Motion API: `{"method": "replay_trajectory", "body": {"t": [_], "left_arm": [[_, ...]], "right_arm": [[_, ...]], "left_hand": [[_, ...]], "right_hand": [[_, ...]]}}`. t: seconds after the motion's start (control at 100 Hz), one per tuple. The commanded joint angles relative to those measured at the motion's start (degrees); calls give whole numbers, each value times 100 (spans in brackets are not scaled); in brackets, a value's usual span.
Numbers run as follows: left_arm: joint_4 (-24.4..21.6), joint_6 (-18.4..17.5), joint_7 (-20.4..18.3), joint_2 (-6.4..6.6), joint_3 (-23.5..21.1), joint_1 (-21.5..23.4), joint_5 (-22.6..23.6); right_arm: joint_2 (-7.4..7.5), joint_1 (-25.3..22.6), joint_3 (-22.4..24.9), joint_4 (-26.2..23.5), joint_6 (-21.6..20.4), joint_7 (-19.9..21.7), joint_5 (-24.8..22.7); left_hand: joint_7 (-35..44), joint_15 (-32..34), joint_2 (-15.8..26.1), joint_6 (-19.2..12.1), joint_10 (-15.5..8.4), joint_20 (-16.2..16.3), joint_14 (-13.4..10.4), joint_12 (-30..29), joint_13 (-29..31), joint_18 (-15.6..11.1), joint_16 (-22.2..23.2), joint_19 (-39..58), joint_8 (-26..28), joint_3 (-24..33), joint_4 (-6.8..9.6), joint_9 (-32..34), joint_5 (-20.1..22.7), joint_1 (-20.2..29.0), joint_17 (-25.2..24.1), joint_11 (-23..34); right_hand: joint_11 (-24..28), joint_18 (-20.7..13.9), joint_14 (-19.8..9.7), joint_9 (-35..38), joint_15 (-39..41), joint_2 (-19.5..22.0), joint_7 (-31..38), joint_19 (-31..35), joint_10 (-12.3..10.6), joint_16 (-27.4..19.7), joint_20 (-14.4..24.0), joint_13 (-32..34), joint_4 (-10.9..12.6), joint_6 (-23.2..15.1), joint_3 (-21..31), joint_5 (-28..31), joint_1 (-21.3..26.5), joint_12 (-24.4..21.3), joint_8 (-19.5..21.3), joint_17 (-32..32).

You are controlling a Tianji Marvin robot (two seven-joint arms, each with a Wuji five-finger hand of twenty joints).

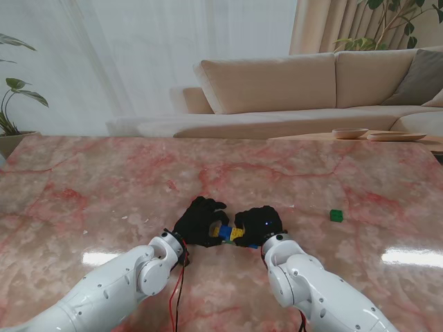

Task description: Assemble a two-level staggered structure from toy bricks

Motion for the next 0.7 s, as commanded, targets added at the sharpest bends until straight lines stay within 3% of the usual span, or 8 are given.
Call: {"method": "replay_trajectory", "body": {"t": [0.0, 0.69], "left_arm": [[349, 24, -87, 33, 133, 242, 26], [381, -11, -62, 20, 158, 233, 18]], "right_arm": [[0, -47, -13, 11, 25, 64, -3], [23, -105, -124, 53, 180, -63, -277]], "left_hand": [[-44, -34, 28, -174, -102, 38, 73, 45, -15, -19, 34, -17, 7, -16, 155, -60, -152, -172, -46, -10], [263, -33, 24, -224, -101, 31, 76, 52, -10, -16, 30, -20, 236, -9, 153, -24, -62, -185, -45, -1]], "right_hand": [[-17, 10, -42, -93, -14, 351, 416, 195, 0, 74, 181, -82, -35, -448, 133, 271, 286, -104, 126, -83], [55, -36, -52, -281, -71, 384, 297, 192, -10, 37, 207, -214, 5, -367, 60, 175, 227, -211, 212, -130]]}}
